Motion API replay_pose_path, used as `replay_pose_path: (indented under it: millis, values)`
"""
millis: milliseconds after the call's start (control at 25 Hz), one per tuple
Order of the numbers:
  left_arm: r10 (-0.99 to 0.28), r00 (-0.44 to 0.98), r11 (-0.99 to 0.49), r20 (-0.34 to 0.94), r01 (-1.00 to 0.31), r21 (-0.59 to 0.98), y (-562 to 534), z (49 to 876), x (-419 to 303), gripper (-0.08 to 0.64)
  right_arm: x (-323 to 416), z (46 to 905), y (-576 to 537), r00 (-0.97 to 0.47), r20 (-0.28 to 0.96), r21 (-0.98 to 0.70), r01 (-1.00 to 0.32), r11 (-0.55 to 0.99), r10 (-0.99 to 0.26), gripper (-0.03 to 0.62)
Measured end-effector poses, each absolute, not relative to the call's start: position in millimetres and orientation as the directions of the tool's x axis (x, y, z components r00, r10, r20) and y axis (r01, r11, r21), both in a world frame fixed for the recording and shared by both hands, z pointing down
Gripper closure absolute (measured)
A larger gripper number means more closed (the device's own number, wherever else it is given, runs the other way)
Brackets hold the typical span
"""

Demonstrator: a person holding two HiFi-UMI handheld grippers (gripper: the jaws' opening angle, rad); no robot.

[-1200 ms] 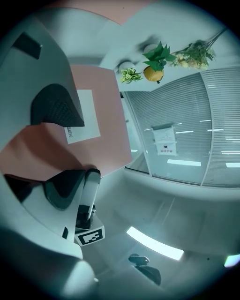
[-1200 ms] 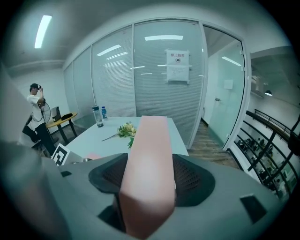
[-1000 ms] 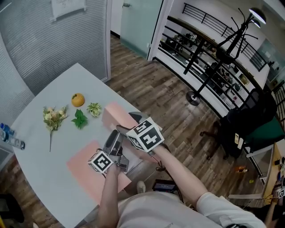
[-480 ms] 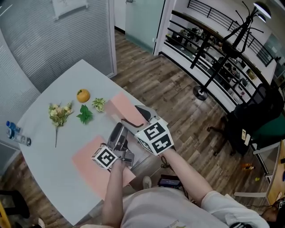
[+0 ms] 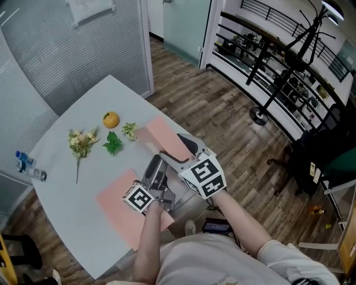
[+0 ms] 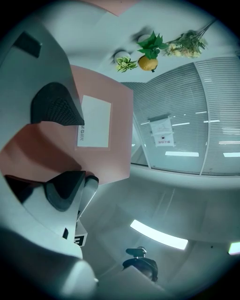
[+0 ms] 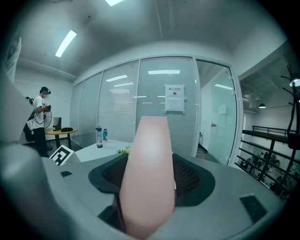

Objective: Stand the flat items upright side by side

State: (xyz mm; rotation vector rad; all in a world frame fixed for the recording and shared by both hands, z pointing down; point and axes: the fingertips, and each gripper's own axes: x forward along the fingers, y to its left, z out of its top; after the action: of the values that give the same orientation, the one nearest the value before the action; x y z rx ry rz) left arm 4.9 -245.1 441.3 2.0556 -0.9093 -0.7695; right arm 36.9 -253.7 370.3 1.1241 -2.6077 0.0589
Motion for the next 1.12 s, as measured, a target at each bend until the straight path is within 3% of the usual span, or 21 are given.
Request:
replay_pose_path:
  millis: [240, 1120]
  values:
    - [-0.807, 0.551, -0.46, -0.214, -0.358, 0.813, -239.1, 440.3, 15.0, 0.273, 51.4, 366.2, -243.6, -0.674, 0.168, 0.087, -0.717, 0.691, -0.72, 0.282]
    - [-0.812, 0.55, -0.46, -0.194, -0.4, 0.793, -210.3, 450.3, 40.0, 0.261, 87.0, 372.7, -204.1, -0.691, 0.022, 0.071, -0.72, 0.69, -0.723, 0.282]
